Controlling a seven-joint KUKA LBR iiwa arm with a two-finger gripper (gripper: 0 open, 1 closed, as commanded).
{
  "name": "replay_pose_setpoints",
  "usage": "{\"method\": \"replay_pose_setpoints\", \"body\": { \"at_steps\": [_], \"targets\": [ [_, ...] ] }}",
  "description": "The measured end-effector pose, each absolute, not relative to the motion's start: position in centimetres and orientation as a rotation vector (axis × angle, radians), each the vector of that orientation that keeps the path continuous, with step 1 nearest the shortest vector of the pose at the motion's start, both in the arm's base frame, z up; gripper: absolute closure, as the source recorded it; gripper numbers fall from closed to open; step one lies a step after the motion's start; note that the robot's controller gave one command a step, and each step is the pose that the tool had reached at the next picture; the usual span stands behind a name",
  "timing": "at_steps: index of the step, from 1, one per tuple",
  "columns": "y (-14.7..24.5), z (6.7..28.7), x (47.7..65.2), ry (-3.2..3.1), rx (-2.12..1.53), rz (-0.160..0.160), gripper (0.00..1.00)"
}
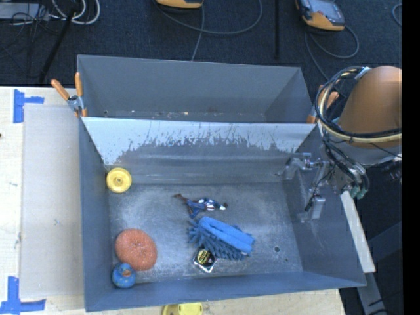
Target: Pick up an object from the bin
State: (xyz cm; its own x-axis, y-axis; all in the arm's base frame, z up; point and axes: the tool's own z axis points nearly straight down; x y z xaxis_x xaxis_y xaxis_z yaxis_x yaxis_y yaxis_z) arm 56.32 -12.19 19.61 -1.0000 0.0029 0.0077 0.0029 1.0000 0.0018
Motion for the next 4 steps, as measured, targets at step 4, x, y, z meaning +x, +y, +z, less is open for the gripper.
{"method": "replay_pose_setpoints", "body": {
  "at_steps": [4],
  "targets": [
    [-3.5, 13.5, 56.1, -3.134, -0.196, 0.001, 0.00]
  ]
}}
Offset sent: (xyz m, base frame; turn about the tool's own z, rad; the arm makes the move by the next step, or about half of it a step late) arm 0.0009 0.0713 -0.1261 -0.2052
